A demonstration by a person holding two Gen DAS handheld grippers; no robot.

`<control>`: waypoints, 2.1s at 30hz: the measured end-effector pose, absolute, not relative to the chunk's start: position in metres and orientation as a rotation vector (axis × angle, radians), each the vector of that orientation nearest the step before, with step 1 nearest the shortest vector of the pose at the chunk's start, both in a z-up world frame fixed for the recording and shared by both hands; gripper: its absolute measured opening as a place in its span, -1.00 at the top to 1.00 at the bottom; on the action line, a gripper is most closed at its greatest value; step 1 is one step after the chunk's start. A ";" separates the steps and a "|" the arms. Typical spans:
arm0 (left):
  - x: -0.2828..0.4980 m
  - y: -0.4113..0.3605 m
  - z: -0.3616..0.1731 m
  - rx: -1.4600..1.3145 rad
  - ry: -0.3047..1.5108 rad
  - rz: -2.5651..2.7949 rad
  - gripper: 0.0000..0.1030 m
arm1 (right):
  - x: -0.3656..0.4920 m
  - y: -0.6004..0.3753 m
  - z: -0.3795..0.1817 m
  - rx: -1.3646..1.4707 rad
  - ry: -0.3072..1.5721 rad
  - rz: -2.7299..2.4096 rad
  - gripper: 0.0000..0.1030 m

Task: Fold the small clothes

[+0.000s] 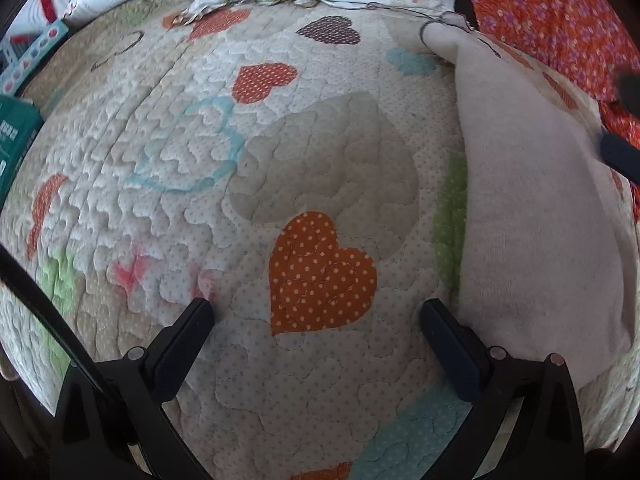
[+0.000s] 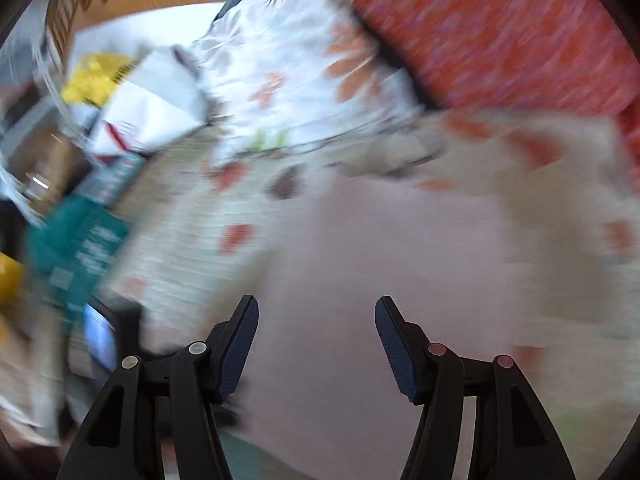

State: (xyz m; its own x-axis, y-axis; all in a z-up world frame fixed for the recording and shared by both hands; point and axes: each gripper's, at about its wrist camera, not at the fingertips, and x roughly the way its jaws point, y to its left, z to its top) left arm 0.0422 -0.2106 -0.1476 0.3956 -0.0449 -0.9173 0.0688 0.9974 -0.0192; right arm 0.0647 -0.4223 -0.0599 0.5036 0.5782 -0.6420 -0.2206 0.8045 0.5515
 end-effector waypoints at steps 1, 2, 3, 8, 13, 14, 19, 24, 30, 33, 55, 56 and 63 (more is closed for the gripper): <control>0.041 -0.211 -0.147 0.013 1.169 -0.074 -1.00 | 0.079 -0.414 -0.068 0.478 0.970 0.567 -0.13; 0.039 -0.209 -0.146 0.000 1.174 -0.082 -1.00 | 0.095 -0.406 -0.077 0.512 1.021 0.625 -0.06; 0.037 -0.210 -0.143 -0.004 1.175 -0.087 -1.00 | 0.115 -0.395 -0.092 0.512 1.078 0.649 0.07; 0.030 -0.205 -0.138 -0.025 1.177 -0.108 -1.00 | 0.194 -0.389 -0.125 0.456 1.145 0.497 0.85; 0.029 -0.195 -0.127 -0.061 1.153 -0.111 -1.00 | 0.244 -0.410 -0.120 0.445 1.108 0.274 0.76; 0.028 -0.193 -0.124 -0.063 1.142 -0.107 -1.00 | 0.242 -0.415 -0.108 0.461 1.065 0.258 0.74; 0.024 -0.187 -0.116 -0.095 1.124 -0.108 -1.00 | 0.188 -0.446 -0.052 0.459 0.928 0.303 0.25; 0.018 -0.189 -0.110 -0.121 1.101 -0.132 -1.00 | 0.117 -0.492 -0.070 0.453 0.970 0.208 0.22; 0.002 -0.202 -0.090 -0.058 0.972 -0.145 -1.00 | 0.047 -0.557 -0.085 0.278 0.970 -0.212 0.18; -0.007 -0.209 -0.081 -0.003 0.883 -0.137 -1.00 | 0.000 -0.560 -0.072 0.306 0.926 -0.209 0.18; -0.105 -0.213 -0.075 0.111 0.883 -0.006 -1.00 | -0.135 -0.447 -0.080 -0.062 0.658 -0.204 -0.15; -0.105 -0.216 -0.075 0.113 0.884 -0.013 -1.00 | -0.139 -0.442 -0.078 -0.086 0.642 -0.202 -0.18; -0.108 -0.227 -0.076 0.136 0.893 -0.019 -1.00 | -0.146 -0.427 -0.078 -0.148 0.628 -0.176 -0.22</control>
